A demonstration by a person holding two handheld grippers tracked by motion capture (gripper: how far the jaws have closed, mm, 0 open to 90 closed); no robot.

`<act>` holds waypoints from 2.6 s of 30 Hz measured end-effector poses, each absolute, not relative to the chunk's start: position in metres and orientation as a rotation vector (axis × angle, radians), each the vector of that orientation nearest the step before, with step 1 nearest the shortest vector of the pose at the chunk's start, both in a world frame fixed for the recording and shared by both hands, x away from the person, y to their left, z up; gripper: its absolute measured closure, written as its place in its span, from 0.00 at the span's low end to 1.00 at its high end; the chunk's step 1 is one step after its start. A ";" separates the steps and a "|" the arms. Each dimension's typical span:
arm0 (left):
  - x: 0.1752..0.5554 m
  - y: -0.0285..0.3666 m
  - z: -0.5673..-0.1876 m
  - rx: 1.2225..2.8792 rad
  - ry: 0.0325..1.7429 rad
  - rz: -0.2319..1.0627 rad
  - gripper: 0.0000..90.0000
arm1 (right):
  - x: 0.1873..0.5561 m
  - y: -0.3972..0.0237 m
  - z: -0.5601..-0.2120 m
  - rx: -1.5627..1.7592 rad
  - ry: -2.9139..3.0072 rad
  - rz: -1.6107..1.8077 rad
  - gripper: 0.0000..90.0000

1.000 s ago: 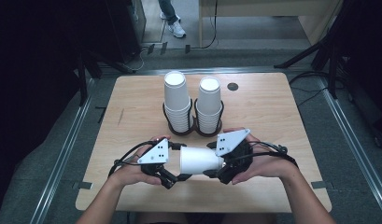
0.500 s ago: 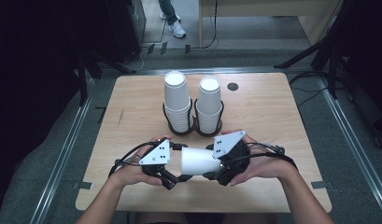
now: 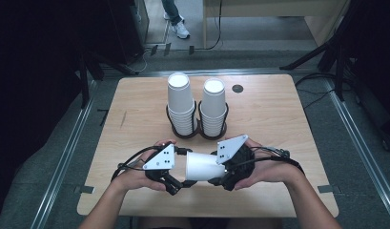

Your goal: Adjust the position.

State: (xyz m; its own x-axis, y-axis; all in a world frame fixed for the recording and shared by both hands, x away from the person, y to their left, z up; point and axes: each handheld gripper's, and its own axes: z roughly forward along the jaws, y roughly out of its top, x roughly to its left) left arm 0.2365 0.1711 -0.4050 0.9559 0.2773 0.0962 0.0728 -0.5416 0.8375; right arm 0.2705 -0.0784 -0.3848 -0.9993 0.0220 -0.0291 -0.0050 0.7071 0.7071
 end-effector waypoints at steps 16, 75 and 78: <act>0.238 0.171 -0.404 2.122 0.265 0.241 0.09 | 0.269 -0.081 -0.383 -0.025 2.858 1.189 0.27; 0.242 0.197 -0.418 1.700 0.538 0.130 0.00 | 0.274 -0.118 -0.394 0.325 2.426 1.940 0.26; 0.241 0.196 -0.417 1.677 0.537 0.113 0.00 | 0.274 -0.116 -0.395 0.325 2.424 1.956 0.26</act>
